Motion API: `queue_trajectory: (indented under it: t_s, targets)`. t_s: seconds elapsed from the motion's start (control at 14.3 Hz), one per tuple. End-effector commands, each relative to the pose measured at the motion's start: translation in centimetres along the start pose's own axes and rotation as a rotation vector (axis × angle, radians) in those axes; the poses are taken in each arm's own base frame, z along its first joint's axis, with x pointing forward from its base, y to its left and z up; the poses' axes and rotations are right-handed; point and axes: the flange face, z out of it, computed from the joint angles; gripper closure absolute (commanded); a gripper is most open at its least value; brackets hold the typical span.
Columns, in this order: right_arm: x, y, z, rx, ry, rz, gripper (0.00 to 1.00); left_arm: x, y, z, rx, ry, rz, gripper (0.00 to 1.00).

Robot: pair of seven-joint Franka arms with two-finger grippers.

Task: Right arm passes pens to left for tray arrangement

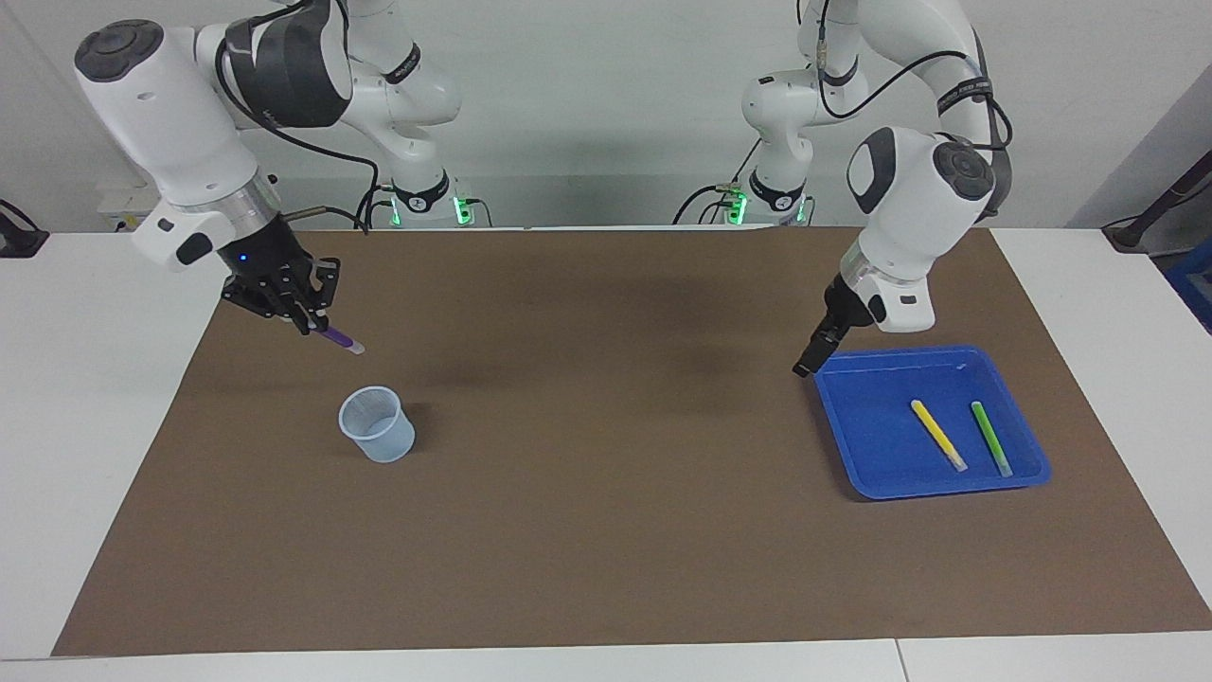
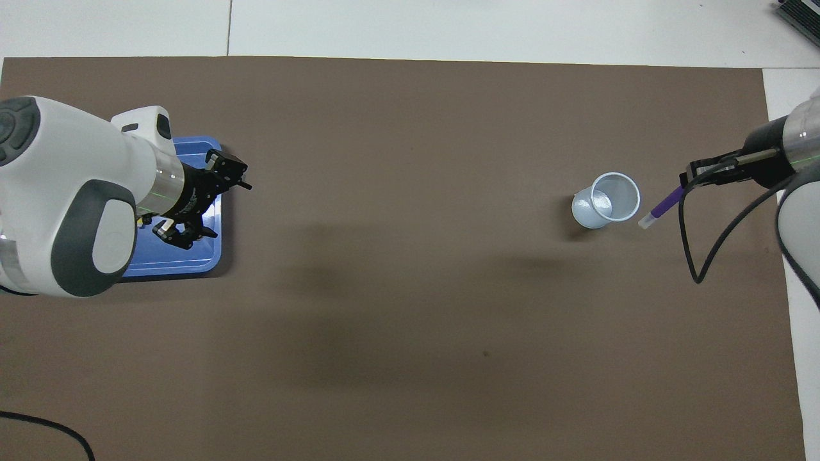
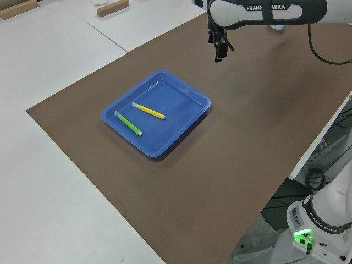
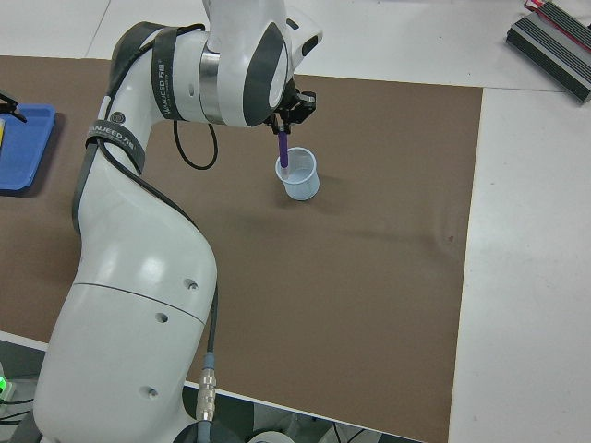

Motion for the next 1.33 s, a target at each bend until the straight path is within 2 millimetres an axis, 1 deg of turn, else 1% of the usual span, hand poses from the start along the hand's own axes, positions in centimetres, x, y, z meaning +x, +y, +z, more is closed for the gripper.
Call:
queue_trajectory:
  t_s: [0.0,0.14,0.35,0.42,0.49,0.56,0.7,0.77,0.91,0.98,1.05,1.12,1.19,1.26]
  targets:
    - [-0.1,-1.2,-0.2,0.057,-0.020,0.106,0.92,-3.7,0.8,-1.0,-0.019,-0.047,-0.119,0.00]
    - [-0.2,-1.9,-0.3,0.097,-0.019,0.172,0.92,-6.5,1.6,-1.8,-0.047,-0.087,-0.191,0.00]
    - [-0.4,-4.0,0.3,0.194,-0.038,0.351,0.93,-11.1,2.8,-2.5,-0.083,-0.146,-0.273,0.00]
    - [-0.3,-5.6,0.5,0.223,-0.048,0.390,0.93,-12.0,3.1,-2.6,-0.096,-0.153,-0.307,0.00]
    - [-0.1,-6.6,0.6,0.246,-0.044,0.434,0.93,-13.3,3.6,-2.6,-0.109,-0.167,-0.340,0.00]
    - [0.1,-7.6,1.0,0.270,-0.047,0.486,0.93,-14.4,4.0,-2.6,-0.126,-0.181,-0.364,0.00]
    - [0.2,-10.4,1.8,0.312,-0.059,0.565,0.94,-16.8,4.8,-2.5,-0.159,-0.196,-0.410,0.00]
    - [0.1,-12.1,2.3,0.327,-0.068,0.611,0.94,-17.6,5.0,-2.4,-0.169,-0.201,-0.419,0.00]
    - [-0.1,-15.3,2.3,0.375,-0.083,0.691,0.94,-19.8,5.9,-2.4,-0.228,-0.221,-0.467,0.00]
    - [-0.2,-16.5,2.7,0.388,-0.089,0.711,0.94,-20.1,6.3,-2.6,-0.280,-0.226,-0.487,0.00]
    - [-0.4,-17.4,3.0,0.402,-0.092,0.717,0.94,-21.2,6.7,-2.6,-0.325,-0.230,-0.477,0.00]
    - [-0.6,-18.4,3.4,0.413,-0.102,0.728,0.94,-22.3,7.0,-2.5,-0.361,-0.255,-0.520,0.00]
    - [-0.9,-19.3,3.9,0.417,-0.117,0.746,0.94,-22.7,7.4,-2.8,-0.402,-0.277,-0.586,0.00]
    - [-1.1,-20.7,4.1,0.420,-0.115,0.751,0.94,-23.5,7.6,-2.6,-0.420,-0.296,-0.632,0.00]
